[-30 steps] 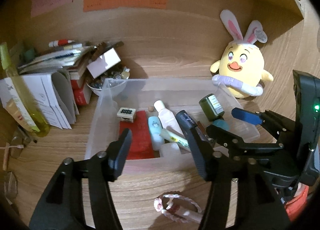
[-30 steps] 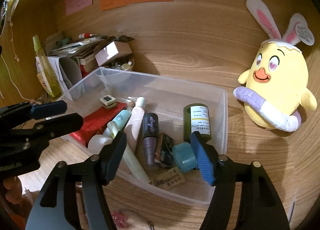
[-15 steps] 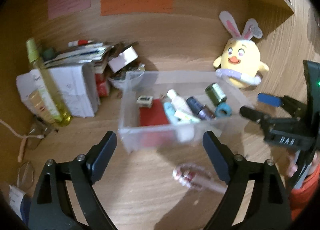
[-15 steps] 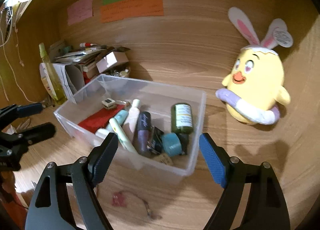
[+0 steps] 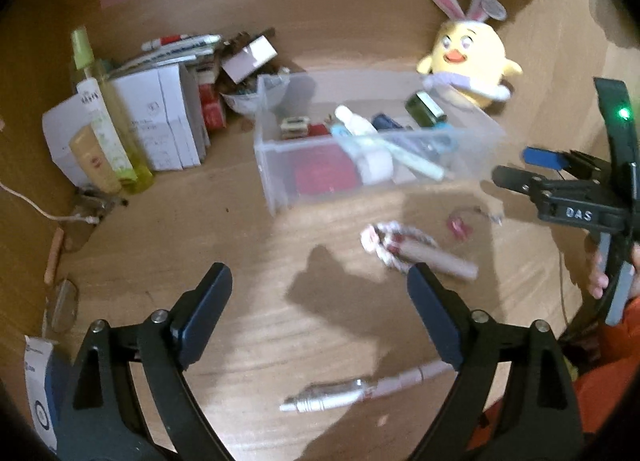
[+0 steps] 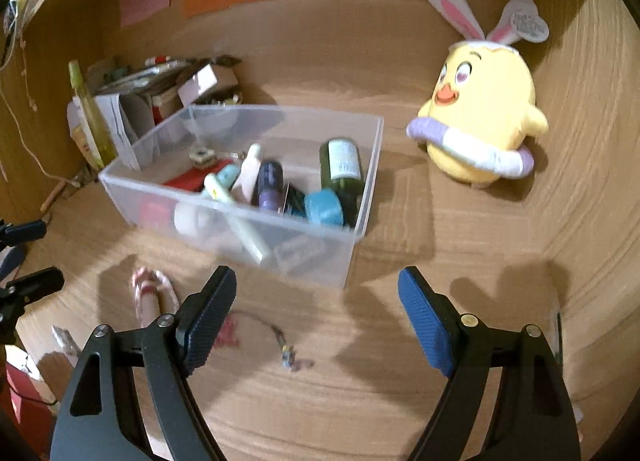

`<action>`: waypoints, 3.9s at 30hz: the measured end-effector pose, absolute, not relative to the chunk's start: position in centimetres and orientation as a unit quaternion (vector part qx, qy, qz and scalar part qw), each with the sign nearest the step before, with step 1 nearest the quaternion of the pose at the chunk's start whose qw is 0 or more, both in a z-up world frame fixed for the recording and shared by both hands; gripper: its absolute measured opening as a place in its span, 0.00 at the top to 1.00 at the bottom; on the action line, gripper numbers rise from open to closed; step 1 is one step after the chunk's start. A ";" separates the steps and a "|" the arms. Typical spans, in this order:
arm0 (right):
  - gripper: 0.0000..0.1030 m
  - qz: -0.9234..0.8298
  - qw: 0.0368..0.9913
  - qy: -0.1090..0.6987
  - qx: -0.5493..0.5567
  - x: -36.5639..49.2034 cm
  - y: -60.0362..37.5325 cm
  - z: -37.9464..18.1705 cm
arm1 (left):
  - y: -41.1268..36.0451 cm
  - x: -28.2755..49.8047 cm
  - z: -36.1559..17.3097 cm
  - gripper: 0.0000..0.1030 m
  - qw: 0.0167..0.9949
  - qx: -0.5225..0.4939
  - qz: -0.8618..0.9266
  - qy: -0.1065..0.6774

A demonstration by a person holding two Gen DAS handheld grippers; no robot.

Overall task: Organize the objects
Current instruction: 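Move the left gripper to the white pen while the right moves to the pink charm, then grasp the white pen with the left gripper while the right grasps the pink charm keychain, then carry the pen and pink charm over the clear box and lower them in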

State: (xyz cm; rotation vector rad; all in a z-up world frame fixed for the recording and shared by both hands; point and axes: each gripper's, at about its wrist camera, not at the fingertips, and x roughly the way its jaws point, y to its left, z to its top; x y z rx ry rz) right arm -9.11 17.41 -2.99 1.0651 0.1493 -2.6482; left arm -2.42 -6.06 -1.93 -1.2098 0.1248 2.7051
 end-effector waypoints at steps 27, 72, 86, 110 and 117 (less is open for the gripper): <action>0.21 -0.883 0.166 0.083 0.431 -8.1 14.5 -7.1 | -5.5 -0.2 -7.3 0.12 0.142 -0.455 0.875 0.085; 0.79 -0.898 0.206 0.069 0.382 -7.7 13.6 -4.4 | -6.7 -4.7 -3.7 0.90 0.118 -0.424 0.898 -0.004; 0.79 -0.930 0.204 0.052 0.301 -7.9 14.2 1.3 | -6.1 -5.5 2.4 0.90 0.112 -0.335 0.935 -0.017; 0.79 -0.952 0.200 0.027 0.229 -10.3 15.5 6.6 | -5.7 -8.4 8.3 0.90 0.101 -0.259 0.960 -0.039; 0.79 -0.949 0.203 0.031 0.240 -11.5 15.1 5.9 | -5.8 -11.3 6.8 0.90 0.081 -0.285 0.954 -0.040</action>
